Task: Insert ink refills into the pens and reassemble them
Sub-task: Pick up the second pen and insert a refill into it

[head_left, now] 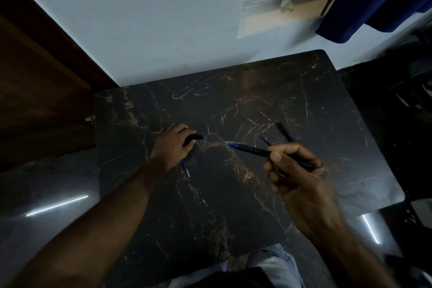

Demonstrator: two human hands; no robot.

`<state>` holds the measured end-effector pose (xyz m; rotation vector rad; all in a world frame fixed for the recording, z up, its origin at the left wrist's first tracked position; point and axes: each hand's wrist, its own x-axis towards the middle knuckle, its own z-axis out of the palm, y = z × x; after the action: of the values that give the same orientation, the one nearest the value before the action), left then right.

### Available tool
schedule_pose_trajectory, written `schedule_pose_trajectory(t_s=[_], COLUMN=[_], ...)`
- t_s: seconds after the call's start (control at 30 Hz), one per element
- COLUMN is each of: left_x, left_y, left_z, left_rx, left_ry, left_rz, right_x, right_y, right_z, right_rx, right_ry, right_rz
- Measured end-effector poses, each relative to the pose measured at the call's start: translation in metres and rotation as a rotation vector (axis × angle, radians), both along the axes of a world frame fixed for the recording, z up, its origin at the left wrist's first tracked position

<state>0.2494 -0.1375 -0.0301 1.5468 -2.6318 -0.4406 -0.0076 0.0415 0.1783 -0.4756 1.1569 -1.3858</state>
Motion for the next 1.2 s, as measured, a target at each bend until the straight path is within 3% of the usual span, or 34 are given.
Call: schedule_pose_trajectory(t_s=[0.13,0.27,0.33,0.4,0.63,0.83,0.97,1.03,1.2], left_x=[-0.010,-0.043,-0.056,-0.064,-0.068,-0.065,-0.069,-0.071,-0.075], left_y=[0.008,0.037,0.060,0.081,0.092,0.092,0.098,0.100,0.106], left_z=[0.022,0.103,0.154,0.197,0.260,0.278,0.284,0.286,0.279], left_rx=[0.036,0.232,0.321,0.336,-0.021,-0.344,-0.463,-0.371,0.221], left_ry=[0.050,0.733,1.027,1.150,1.037,0.797,0.750,0.783,1.027], left_rz=[0.079,0.260,0.143,-0.018,-0.126,-0.266,-0.269,-0.218,0.016], right_x=[0.001,-0.001,-0.003,-0.004,-0.001,0.000,-0.001,-0.001,-0.004], right_y=[-0.001,-0.006,-0.009,-0.013,-0.019,-0.013,-0.006,-0.005,0.000], right_z=[0.002,0.012,0.019,0.028,0.064,0.077,0.082,0.083,0.078], right_rx=[-0.004,0.005,-0.001,-0.012,-0.102,-0.184,-0.253,-0.277,-0.281], right_ry=[-0.031,-0.055,-0.058,-0.065,0.026,0.030,0.049,0.052,0.034], right_rz=[-0.019,-0.071,-0.093,-0.100,-0.043,-0.029,0.023,0.029,-0.027])
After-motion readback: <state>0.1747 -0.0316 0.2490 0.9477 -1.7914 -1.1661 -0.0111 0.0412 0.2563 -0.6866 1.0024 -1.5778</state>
